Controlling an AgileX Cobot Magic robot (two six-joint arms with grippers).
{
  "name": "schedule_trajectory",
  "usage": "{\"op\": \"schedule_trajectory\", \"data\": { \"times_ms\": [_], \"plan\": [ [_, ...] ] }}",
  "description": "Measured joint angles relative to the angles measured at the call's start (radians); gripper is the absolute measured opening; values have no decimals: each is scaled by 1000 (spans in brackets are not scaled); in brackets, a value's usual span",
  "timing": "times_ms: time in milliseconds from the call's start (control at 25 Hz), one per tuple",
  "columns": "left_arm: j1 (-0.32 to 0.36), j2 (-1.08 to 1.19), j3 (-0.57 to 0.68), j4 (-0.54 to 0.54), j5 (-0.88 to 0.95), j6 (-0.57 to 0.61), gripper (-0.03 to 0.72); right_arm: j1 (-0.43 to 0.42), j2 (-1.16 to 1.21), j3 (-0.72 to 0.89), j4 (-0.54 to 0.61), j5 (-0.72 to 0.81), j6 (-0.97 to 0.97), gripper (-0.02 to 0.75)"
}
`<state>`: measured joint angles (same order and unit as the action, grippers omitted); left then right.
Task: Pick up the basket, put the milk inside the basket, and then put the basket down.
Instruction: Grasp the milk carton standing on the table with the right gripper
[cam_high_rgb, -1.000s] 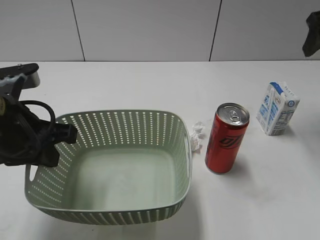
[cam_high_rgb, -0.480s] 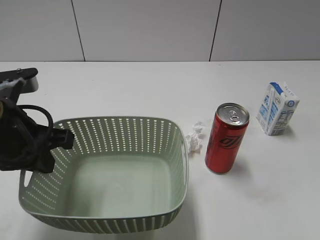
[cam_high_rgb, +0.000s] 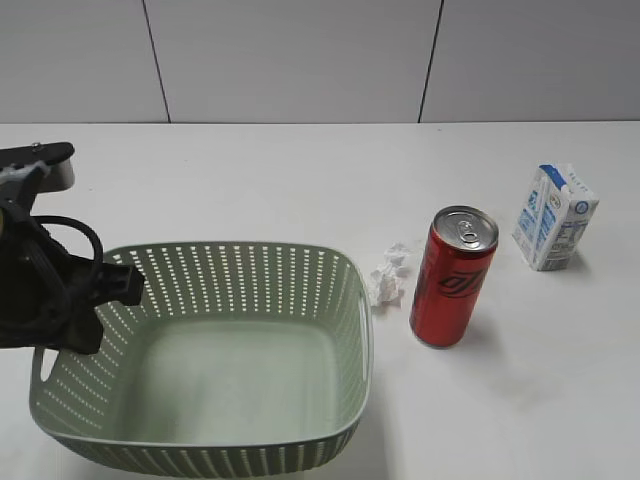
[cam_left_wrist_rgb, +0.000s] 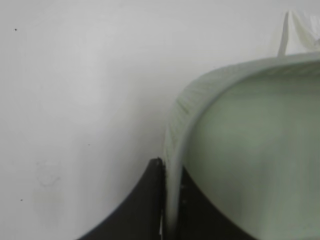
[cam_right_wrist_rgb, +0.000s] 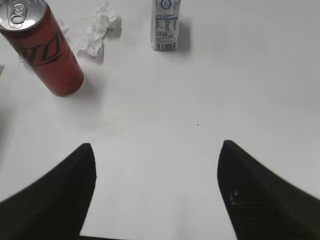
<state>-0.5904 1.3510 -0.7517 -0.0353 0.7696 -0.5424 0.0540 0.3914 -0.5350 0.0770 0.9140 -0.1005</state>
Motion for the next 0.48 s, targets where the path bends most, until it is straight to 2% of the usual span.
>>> {"op": "schedule_trajectory", "data": {
  "times_ms": [480],
  "plan": [
    [0, 0, 0, 0, 1, 0, 6, 0, -371, 117, 4, 22, 0, 592]
  ]
}}
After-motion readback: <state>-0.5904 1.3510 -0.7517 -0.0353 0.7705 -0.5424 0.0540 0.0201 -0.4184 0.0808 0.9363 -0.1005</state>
